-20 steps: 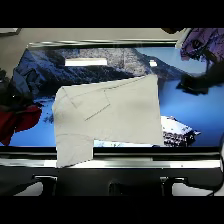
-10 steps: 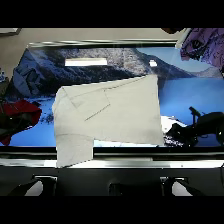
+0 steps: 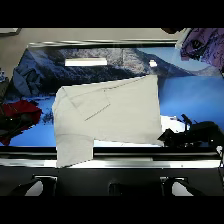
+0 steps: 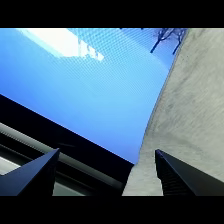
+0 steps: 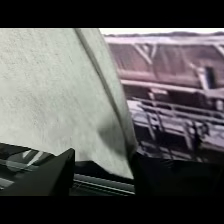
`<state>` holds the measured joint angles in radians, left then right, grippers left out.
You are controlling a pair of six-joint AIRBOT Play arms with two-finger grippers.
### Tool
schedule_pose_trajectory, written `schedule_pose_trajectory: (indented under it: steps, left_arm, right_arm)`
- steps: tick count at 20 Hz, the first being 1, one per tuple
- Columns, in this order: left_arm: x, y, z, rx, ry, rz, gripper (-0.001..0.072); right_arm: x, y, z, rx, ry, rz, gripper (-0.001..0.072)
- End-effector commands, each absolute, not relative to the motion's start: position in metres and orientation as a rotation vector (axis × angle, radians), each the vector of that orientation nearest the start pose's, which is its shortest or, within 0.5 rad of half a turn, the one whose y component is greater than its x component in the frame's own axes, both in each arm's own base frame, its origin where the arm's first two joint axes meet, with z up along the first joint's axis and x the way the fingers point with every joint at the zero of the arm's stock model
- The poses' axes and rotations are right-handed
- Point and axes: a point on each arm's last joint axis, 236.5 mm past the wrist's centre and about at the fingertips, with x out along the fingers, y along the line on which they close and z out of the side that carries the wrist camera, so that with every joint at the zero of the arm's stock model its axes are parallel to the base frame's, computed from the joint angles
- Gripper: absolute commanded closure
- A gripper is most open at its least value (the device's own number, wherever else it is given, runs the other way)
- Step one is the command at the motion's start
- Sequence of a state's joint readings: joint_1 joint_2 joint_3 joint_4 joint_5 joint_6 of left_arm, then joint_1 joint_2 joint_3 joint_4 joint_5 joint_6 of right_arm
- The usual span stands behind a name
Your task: Fold the clothes and pants, and hang the long-sleeved shirts on hangers.
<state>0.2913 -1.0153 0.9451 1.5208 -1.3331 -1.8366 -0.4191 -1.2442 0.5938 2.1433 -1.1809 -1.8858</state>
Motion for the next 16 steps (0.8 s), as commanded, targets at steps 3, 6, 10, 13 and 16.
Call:
schedule_pose_trajectory:
  steps: [3,6,10,13,16]
  left_arm:
    - [0.285,0.053,0.004,-0.550,1.357,0.292,0.0032]
    - [0.299,0.033,-0.007,-0.728,1.255,0.100,0.0032]
    - [0.293,0.022,-0.040,-0.883,1.224,0.002,0.0032]
    - [0.292,0.000,-0.062,-0.909,1.268,-0.097,0.0034]
    - [0.288,-0.008,-0.081,-0.911,1.331,-0.114,0.0037]
  right_arm:
    - [0.243,0.032,-0.114,0.808,1.553,0.144,0.0587]
    - [0.243,0.035,-0.110,0.821,1.549,0.154,0.0674]
    - [0.247,0.033,-0.101,0.803,1.517,0.153,0.0674]
    - [0.245,0.035,-0.094,0.796,1.509,0.166,0.0674]
    - [0.243,0.037,-0.090,0.799,1.515,0.177,0.0674]
